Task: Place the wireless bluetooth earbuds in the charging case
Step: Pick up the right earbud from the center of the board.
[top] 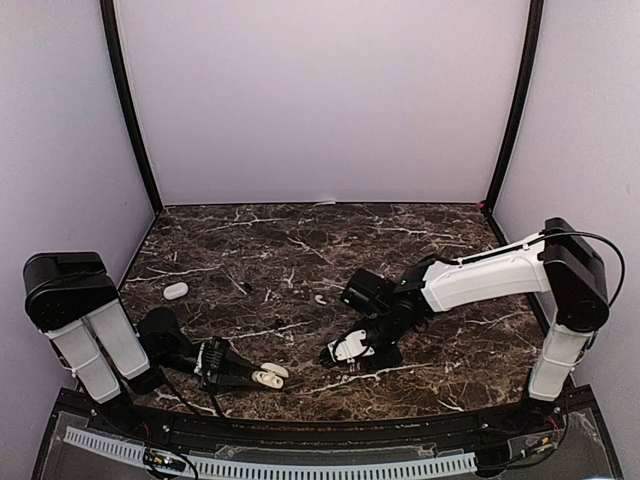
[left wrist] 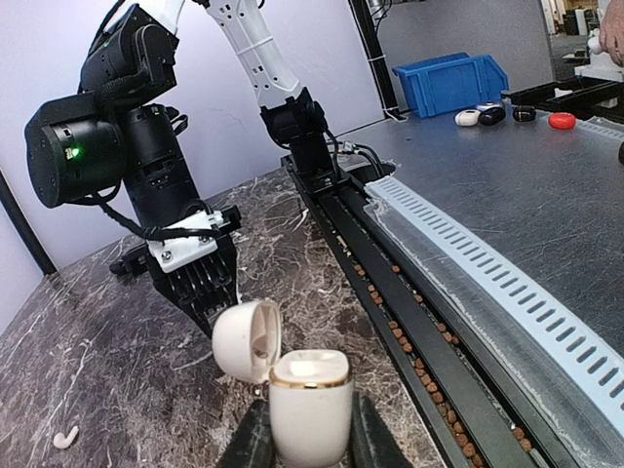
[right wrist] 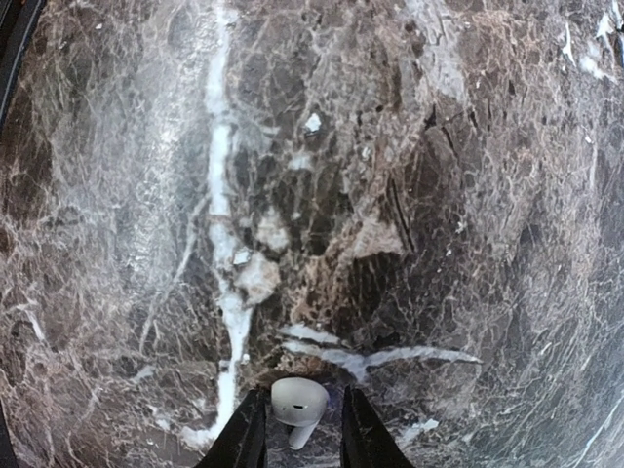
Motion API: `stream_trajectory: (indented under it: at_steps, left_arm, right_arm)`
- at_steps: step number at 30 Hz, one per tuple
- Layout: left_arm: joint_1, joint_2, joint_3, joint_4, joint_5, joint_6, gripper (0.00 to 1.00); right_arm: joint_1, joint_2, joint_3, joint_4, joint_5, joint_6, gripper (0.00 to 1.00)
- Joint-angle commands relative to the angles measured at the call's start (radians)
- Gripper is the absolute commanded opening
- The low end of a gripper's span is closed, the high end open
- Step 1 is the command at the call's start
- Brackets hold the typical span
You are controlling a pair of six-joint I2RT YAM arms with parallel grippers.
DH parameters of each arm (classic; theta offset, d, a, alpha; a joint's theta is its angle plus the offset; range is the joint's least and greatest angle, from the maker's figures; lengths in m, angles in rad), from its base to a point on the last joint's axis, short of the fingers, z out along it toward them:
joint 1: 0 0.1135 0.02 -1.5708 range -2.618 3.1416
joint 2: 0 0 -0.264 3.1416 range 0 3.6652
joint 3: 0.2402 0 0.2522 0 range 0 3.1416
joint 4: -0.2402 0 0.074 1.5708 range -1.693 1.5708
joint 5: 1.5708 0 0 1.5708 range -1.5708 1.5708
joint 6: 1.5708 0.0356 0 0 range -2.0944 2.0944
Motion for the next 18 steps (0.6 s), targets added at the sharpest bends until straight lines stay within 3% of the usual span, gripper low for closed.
stream_trajectory:
  at_steps: [1, 18]
  left_arm:
    - [-0.004, -0.010, -0.010, 0.218, -0.001, -0.011, 0.00]
    - [-0.004, -0.005, -0.007, 0.218, -0.006, -0.017, 0.00]
  right_arm:
    - [0.009, 0.019, 0.020, -0.033, -0.023, 0.002, 0.25]
    - [0.009, 0.008, 0.023, -0.013, -0.044, 0.037, 0.16]
